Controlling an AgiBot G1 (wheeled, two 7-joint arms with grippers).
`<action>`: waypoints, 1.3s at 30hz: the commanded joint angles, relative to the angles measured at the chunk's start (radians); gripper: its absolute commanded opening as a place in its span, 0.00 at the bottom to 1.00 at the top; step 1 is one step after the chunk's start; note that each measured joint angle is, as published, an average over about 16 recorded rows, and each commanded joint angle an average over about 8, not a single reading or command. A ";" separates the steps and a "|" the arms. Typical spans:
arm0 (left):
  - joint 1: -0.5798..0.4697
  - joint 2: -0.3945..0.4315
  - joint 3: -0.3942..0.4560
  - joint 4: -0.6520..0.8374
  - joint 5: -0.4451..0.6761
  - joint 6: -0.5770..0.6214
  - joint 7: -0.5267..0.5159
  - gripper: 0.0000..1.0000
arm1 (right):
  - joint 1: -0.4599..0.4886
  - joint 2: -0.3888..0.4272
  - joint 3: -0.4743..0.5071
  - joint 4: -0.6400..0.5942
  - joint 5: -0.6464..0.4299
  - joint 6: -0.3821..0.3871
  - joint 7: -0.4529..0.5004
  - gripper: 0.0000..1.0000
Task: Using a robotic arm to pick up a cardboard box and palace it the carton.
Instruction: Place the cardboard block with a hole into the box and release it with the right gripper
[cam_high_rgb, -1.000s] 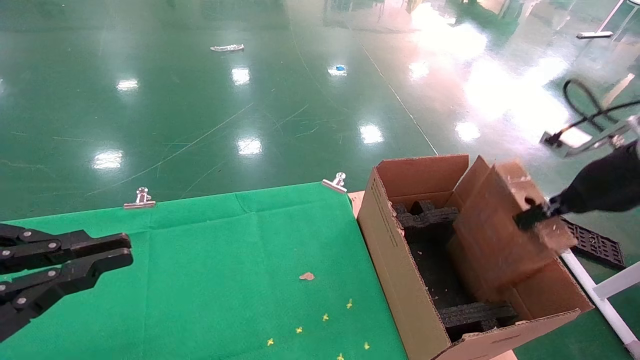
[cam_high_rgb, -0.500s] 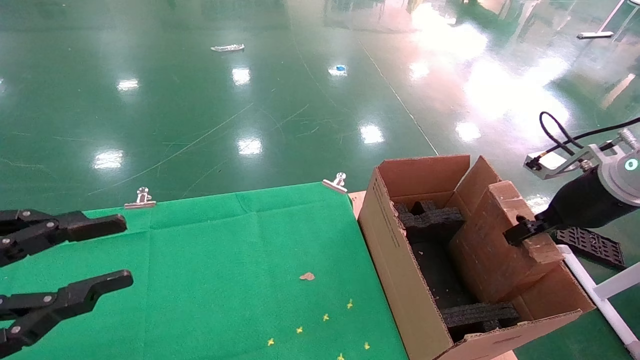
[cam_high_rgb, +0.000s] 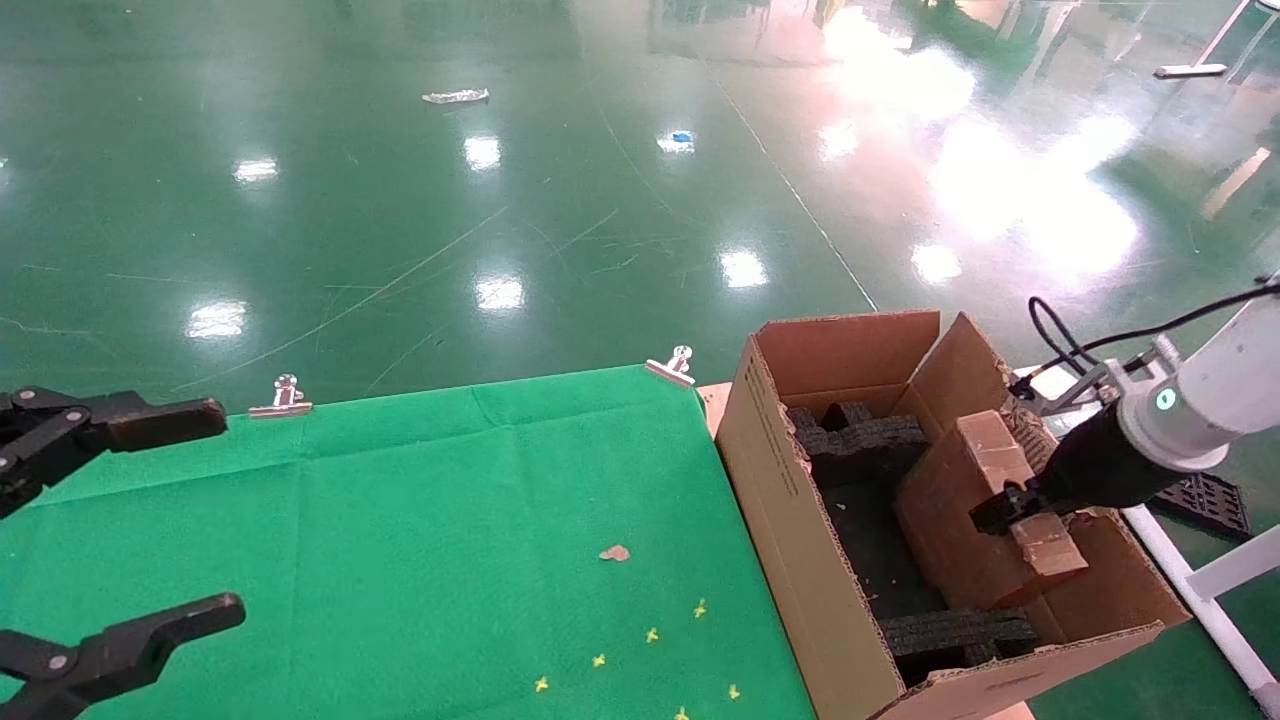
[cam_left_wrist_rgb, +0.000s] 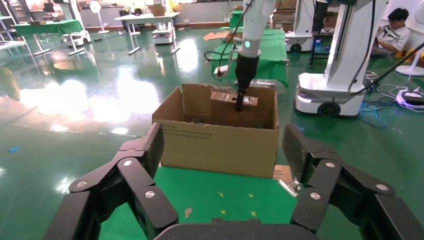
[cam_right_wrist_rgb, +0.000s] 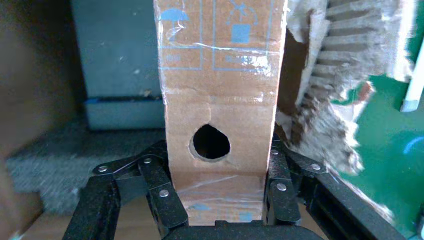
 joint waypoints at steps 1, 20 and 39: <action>0.000 0.000 0.000 0.000 0.000 0.000 0.000 1.00 | -0.038 -0.010 0.008 -0.024 0.018 0.029 -0.006 0.00; 0.000 0.000 0.001 0.000 -0.001 -0.001 0.001 1.00 | -0.140 -0.055 0.048 -0.130 0.086 0.097 -0.119 1.00; -0.001 -0.001 0.002 0.000 -0.002 -0.001 0.001 1.00 | -0.124 -0.086 0.040 -0.194 0.073 0.074 -0.141 1.00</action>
